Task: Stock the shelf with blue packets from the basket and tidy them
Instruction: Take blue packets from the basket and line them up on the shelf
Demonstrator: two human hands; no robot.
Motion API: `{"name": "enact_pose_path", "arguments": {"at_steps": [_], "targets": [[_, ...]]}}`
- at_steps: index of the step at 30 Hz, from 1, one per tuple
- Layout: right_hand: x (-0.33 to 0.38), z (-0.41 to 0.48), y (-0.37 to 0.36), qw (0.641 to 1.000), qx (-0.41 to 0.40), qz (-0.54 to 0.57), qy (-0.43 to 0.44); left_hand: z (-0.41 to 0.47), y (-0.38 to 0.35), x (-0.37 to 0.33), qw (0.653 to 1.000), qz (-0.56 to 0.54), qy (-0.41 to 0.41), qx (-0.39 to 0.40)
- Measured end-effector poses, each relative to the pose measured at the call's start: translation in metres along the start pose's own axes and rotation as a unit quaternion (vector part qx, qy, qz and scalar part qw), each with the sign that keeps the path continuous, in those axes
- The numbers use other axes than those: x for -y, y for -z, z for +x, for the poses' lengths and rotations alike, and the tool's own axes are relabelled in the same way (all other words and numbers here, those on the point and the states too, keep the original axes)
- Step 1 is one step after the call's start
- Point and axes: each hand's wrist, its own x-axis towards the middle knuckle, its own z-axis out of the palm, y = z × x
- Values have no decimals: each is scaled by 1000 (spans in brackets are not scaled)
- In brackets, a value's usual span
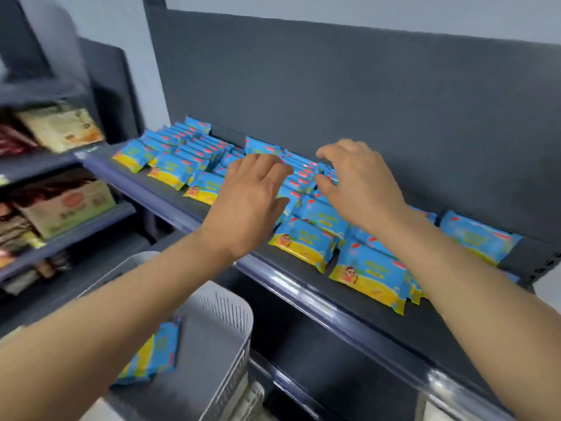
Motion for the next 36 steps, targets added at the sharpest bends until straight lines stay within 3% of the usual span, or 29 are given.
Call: {"name": "enact_pose_path", "arguments": {"at_steps": [11,18,23,26,30,36], "targets": [[160,51,-40,994,-22,20,104,-83,82,127,994,81,60,-33],[231,56,-116,988,81,52,124,-128,65,190,991,63,114,32],[259,41,-202,969,213,74,98,-172,22,226,983,42,137,116],[267,20,-265,940,328,79,50,-199,-7,244,973,27,154,169],[274,-21,-350,864,487,121,-40,-232,-38,262,964,16,160,211],[285,-72,-437,780,569,177,-191,-273,-63,280,951,16,165,260]]}}
